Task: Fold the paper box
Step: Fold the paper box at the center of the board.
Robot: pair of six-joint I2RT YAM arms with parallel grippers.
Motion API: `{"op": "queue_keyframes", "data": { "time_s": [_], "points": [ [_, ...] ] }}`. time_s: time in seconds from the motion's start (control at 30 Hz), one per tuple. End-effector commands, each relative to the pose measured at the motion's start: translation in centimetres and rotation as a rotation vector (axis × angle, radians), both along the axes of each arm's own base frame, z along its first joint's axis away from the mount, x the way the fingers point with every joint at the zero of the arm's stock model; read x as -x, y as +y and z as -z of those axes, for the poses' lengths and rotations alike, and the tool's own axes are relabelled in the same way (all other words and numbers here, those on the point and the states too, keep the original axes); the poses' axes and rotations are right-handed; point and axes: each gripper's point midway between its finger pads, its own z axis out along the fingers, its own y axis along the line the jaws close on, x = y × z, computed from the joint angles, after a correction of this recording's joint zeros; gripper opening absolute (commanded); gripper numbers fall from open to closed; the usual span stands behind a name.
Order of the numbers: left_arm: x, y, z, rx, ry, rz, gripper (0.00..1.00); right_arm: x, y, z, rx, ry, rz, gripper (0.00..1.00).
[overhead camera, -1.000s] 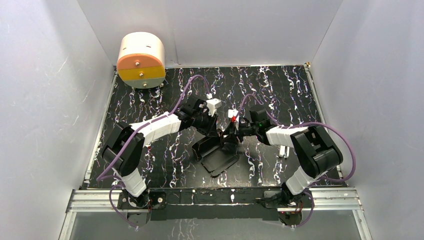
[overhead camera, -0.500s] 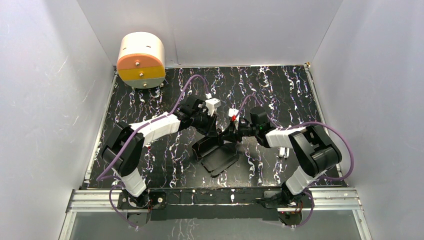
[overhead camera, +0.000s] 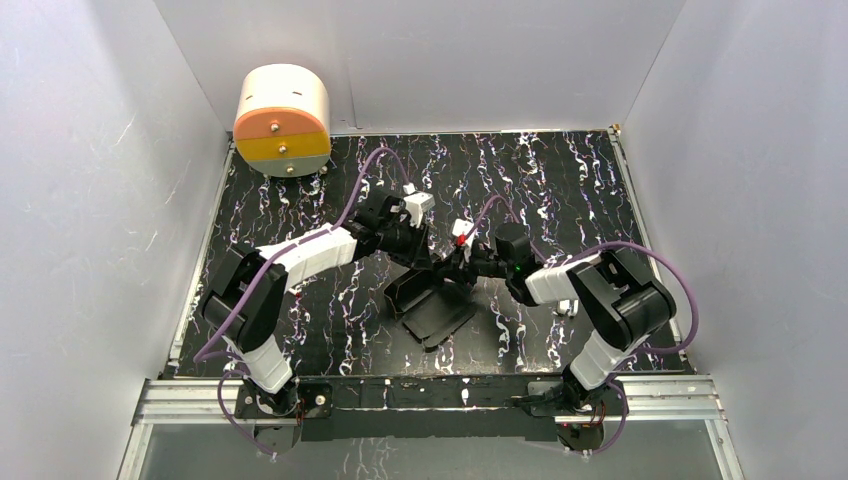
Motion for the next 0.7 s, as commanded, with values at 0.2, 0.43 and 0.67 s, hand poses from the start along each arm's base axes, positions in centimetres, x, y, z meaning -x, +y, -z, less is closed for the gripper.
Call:
{"op": "queue_keyframes", "data": {
  "time_s": [0.2, 0.43, 0.67],
  "points": [
    [1.3, -3.8, -4.8, 0.261, 0.024, 0.095, 0.26, 0.5, 2.3, 0.2, -0.026, -0.021, -0.012, 0.25],
    [1.3, -3.8, -5.3, 0.286, 0.048, 0.082, 0.32, -0.2, 2.3, 0.1, -0.021, -0.048, 0.067, 0.23],
    [2.0, -4.3, -4.9, 0.322, 0.144, 0.06, 0.33, -1.6, 2.1, -0.5, -0.044, -0.121, 0.222, 0.24]
  ]
}}
